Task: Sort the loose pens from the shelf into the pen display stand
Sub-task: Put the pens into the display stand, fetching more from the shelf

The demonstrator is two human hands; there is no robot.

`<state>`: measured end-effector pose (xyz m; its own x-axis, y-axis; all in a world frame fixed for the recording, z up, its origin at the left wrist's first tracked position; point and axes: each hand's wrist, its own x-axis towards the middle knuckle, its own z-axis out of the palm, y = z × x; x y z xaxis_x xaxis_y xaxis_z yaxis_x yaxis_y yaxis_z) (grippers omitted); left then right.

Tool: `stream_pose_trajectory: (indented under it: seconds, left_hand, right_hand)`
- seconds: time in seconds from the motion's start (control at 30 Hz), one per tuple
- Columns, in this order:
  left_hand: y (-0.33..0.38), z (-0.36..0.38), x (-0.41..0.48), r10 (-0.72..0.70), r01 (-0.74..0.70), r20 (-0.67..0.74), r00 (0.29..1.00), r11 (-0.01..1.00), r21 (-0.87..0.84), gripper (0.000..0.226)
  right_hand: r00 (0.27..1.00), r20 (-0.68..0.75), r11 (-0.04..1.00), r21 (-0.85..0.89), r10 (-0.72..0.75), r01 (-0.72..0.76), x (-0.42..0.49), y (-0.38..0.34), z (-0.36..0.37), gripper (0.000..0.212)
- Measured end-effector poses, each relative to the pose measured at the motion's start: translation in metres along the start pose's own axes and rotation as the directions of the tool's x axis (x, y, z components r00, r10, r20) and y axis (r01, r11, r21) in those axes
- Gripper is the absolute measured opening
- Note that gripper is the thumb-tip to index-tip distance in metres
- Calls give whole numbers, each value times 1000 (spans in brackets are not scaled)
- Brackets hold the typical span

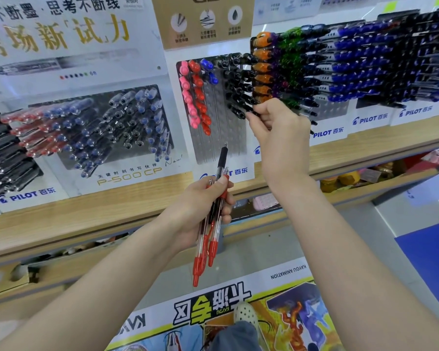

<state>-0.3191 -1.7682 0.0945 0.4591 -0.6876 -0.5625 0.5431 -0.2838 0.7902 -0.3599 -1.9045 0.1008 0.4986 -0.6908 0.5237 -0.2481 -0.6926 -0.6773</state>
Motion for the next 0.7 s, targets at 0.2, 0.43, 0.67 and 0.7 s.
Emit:
stream_pose_trajectory:
  seconds: [0.2, 0.43, 0.67, 0.7]
  left_hand:
    - [-1, -2, -1, 7, -7, 2, 1000, 1000, 2, 19]
    - [-11, -6, -3, 8, -16, 58, 998, 991, 136, 20]
    - [-24, -1, -4, -55, 35, 106, 993, 982, 187, 19]
    - [-26, -1, -4, -71, 50, 108, 992, 982, 182, 18]
  right_hand:
    - [996, 32, 996, 29, 85, -86, 0, -3, -1, 17]
    - [901, 205, 911, 82, 382, -405, -39, 23, -14, 18]
    - [682, 620, 817, 111, 388, -566, -62, 21, -10, 34]
    - [689, 615, 821, 115, 384, -560, -62, 20, -9, 31]
